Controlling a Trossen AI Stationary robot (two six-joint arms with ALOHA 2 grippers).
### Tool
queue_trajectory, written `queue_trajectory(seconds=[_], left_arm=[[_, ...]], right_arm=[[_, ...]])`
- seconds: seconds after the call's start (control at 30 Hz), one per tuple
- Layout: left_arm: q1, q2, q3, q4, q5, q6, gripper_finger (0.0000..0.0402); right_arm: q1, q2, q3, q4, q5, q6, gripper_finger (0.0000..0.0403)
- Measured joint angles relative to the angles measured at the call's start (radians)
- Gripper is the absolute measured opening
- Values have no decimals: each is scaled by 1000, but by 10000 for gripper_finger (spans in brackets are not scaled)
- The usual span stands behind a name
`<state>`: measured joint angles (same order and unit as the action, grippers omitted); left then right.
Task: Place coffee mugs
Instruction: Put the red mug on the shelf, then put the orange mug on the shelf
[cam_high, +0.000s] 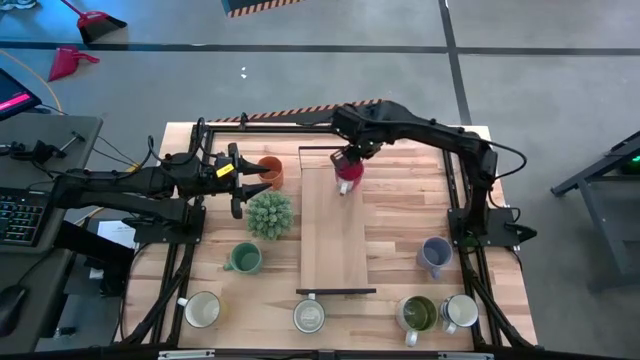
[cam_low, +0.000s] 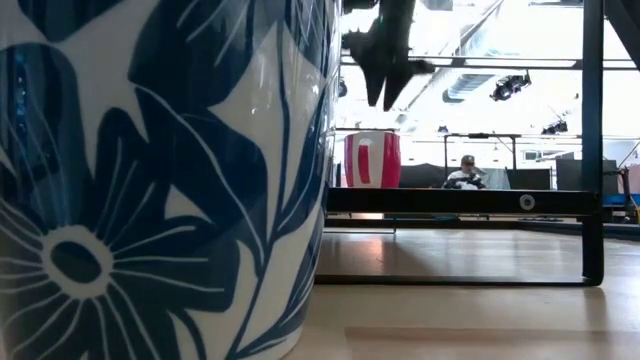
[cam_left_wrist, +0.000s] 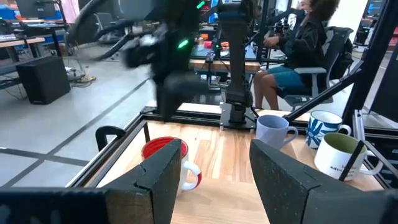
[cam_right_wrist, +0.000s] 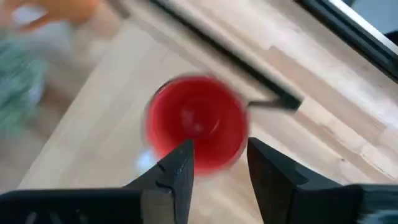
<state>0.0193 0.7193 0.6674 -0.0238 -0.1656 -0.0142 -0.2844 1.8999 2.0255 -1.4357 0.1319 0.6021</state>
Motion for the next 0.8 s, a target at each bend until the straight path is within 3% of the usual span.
queue_trajectory(seconds=[0.2,0.4,0.5,0.6,0.8], left_arm=[[0,0,0,-1,-5,0,180],[0,0,0,-3,2,-5,180],[0,0,0,-8,9,-27,180],[0,0,0,-9,23,-37,180],[0,0,0,-17,-26,-78,180]], right_arm=[[178,-38,114,-130,130,-47,126],[366,-188,20,-110,262,-35,126],[454,-300,-123,-89,340,25,126],[530,-441,-350,-1,398,125,126],[636,-756,-827,359,437,202,126]])
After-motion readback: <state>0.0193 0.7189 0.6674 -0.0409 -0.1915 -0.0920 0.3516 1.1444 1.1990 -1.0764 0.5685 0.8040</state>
